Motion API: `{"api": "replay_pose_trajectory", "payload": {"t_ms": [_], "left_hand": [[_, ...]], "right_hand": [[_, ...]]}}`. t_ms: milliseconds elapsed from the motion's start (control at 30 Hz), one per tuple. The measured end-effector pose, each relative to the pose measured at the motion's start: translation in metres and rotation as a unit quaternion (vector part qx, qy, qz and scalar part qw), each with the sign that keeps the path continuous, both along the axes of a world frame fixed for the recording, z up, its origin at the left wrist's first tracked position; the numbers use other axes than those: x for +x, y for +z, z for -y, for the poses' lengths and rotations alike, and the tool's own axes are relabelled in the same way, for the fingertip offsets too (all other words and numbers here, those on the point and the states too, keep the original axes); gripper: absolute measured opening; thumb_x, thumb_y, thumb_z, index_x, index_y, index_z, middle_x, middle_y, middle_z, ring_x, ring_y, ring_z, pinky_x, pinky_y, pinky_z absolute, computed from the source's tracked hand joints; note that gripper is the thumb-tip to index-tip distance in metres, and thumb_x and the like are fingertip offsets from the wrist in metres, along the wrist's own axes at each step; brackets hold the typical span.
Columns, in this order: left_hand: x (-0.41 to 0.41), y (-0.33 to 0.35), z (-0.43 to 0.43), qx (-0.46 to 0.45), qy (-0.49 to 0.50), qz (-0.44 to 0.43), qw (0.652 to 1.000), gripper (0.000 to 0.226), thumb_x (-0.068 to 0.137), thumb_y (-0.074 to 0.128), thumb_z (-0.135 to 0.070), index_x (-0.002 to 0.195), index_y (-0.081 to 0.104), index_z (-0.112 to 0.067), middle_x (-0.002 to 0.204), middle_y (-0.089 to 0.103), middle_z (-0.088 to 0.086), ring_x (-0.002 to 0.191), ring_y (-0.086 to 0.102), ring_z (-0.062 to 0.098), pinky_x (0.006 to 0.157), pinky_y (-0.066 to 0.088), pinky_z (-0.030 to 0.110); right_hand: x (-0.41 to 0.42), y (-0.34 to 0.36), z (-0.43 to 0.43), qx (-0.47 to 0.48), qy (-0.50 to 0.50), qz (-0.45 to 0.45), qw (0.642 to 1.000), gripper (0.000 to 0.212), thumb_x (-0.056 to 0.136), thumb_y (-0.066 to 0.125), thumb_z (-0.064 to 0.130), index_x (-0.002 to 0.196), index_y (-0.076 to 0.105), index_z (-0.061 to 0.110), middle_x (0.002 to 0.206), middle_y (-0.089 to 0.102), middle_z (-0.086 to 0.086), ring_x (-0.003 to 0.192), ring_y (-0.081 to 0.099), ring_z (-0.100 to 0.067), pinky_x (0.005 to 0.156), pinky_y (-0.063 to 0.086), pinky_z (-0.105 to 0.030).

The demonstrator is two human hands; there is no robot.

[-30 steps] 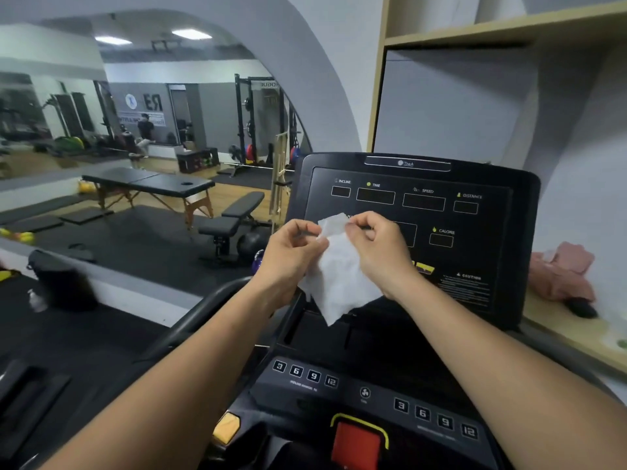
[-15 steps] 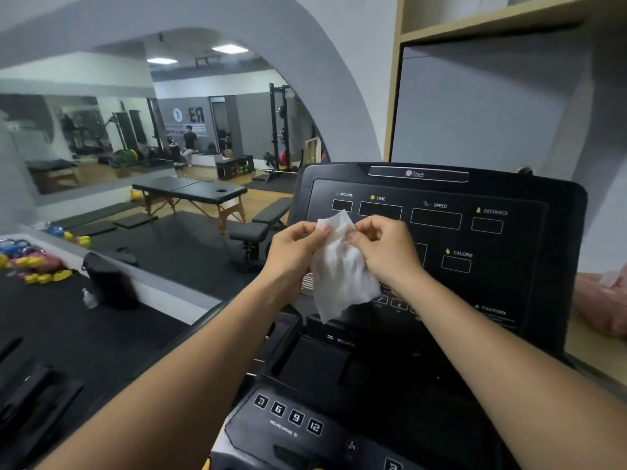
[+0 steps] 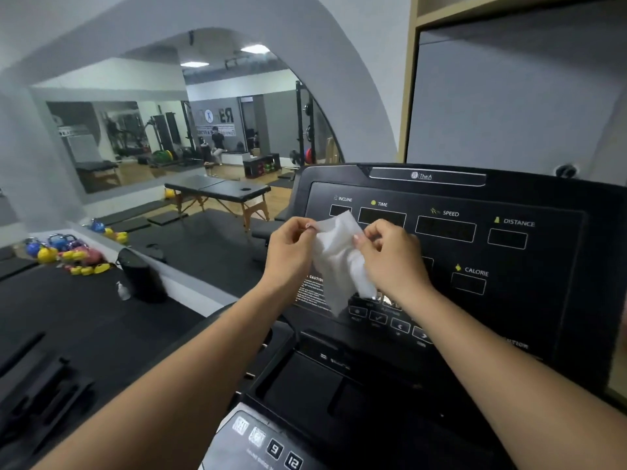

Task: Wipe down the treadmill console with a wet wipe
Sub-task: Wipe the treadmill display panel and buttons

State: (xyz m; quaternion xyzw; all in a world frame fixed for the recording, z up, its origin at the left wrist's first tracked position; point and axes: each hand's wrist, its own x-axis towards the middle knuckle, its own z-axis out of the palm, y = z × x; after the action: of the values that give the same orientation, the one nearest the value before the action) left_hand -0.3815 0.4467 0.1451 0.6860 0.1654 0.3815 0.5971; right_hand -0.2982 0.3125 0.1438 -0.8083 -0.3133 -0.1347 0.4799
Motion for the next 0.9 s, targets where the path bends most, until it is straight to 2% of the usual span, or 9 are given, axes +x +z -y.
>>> {"api": "replay_pose_trajectory", "payload": {"t_ms": [167,333,400,500,567,633,700,767,900], "left_hand": [[0.007,-0.003,-0.015,0.03,0.096,0.005,0.995,0.02,0.088,0.053,-0.01,0.079,0.069,-0.018,0.066,0.063,-0.009,0.062,0.052,0.007,0.06,0.042,0.025],[0.017,-0.007,-0.025,0.041,0.148,-0.004,0.988,0.016,0.09,0.056,-0.017,0.089,0.072,-0.019,0.062,0.065,-0.006,0.047,0.049,0.002,0.052,0.041,0.023],[0.022,-0.009,-0.03,0.061,0.139,-0.017,0.988,0.016,0.091,0.057,-0.019,0.094,0.073,-0.019,0.071,0.069,-0.005,0.058,0.058,0.005,0.059,0.048,0.026],[0.03,-0.019,-0.039,0.195,0.136,-0.094,0.967,0.016,0.089,0.058,-0.022,0.105,0.063,-0.02,0.088,0.067,-0.003,0.08,0.062,0.017,0.071,0.052,0.036],[0.034,-0.032,-0.046,0.374,0.17,-0.09,0.907,0.023,0.082,0.065,-0.015,0.102,0.054,-0.015,0.09,0.06,0.002,0.082,0.053,0.023,0.068,0.048,0.042],[0.04,-0.049,-0.053,0.532,0.161,0.0,0.832,0.028,0.078,0.069,-0.006,0.101,0.054,-0.008,0.092,0.057,0.012,0.085,0.047,0.028,0.069,0.047,0.047],[0.043,-0.062,-0.058,0.585,0.076,0.056,0.806,0.028,0.085,0.063,-0.004,0.112,0.056,-0.003,0.107,0.058,0.016,0.095,0.052,0.031,0.077,0.049,0.047],[0.045,-0.072,-0.064,0.572,0.001,0.059,0.818,0.039,0.089,0.059,-0.004,0.127,0.05,-0.002,0.127,0.052,0.014,0.111,0.055,0.03,0.085,0.054,0.042],[0.061,-0.062,-0.08,0.605,-0.001,-0.007,0.796,0.048,0.094,0.044,-0.005,0.14,0.04,0.01,0.147,0.04,0.028,0.139,0.038,0.037,0.11,0.038,0.047]], "right_hand": [[0.006,0.007,-0.004,-0.031,-0.038,0.04,0.998,0.021,0.094,0.055,0.03,0.075,0.061,0.021,0.072,0.065,0.001,0.077,0.06,-0.028,0.069,0.052,-0.036],[-0.004,0.016,-0.029,0.13,0.02,-0.152,0.979,0.02,0.096,0.05,0.013,0.079,0.06,0.01,0.061,0.066,-0.008,0.047,0.065,-0.022,0.046,0.054,-0.035],[0.0,0.012,-0.039,0.121,-0.002,-0.055,0.991,0.014,0.092,0.053,0.009,0.083,0.061,0.016,0.071,0.07,-0.003,0.066,0.069,-0.022,0.061,0.058,-0.04],[0.0,-0.003,-0.048,-0.071,0.029,0.13,0.988,0.028,0.089,0.051,0.004,0.113,0.061,0.015,0.107,0.067,-0.005,0.1,0.061,-0.023,0.083,0.052,-0.036],[-0.001,-0.016,-0.054,-0.212,0.046,0.241,0.946,0.03,0.085,0.046,0.005,0.109,0.063,0.008,0.107,0.063,-0.009,0.106,0.056,-0.03,0.087,0.049,-0.041],[0.0,-0.026,-0.055,-0.278,0.029,0.323,0.904,0.025,0.079,0.049,0.008,0.095,0.067,0.002,0.105,0.062,-0.013,0.105,0.057,-0.035,0.084,0.053,-0.048],[0.006,-0.031,-0.052,-0.308,0.012,0.348,0.885,0.027,0.074,0.058,0.007,0.097,0.069,-0.002,0.115,0.062,-0.019,0.114,0.056,-0.039,0.093,0.051,-0.05],[0.012,-0.031,-0.048,-0.341,0.014,0.349,0.873,0.036,0.076,0.06,0.009,0.111,0.065,-0.001,0.13,0.055,-0.021,0.127,0.047,-0.038,0.103,0.044,-0.049],[0.03,-0.011,-0.055,-0.381,-0.004,0.358,0.852,0.036,0.088,0.056,0.023,0.121,0.061,0.009,0.145,0.043,-0.018,0.138,0.033,-0.035,0.11,0.032,-0.046]]}}
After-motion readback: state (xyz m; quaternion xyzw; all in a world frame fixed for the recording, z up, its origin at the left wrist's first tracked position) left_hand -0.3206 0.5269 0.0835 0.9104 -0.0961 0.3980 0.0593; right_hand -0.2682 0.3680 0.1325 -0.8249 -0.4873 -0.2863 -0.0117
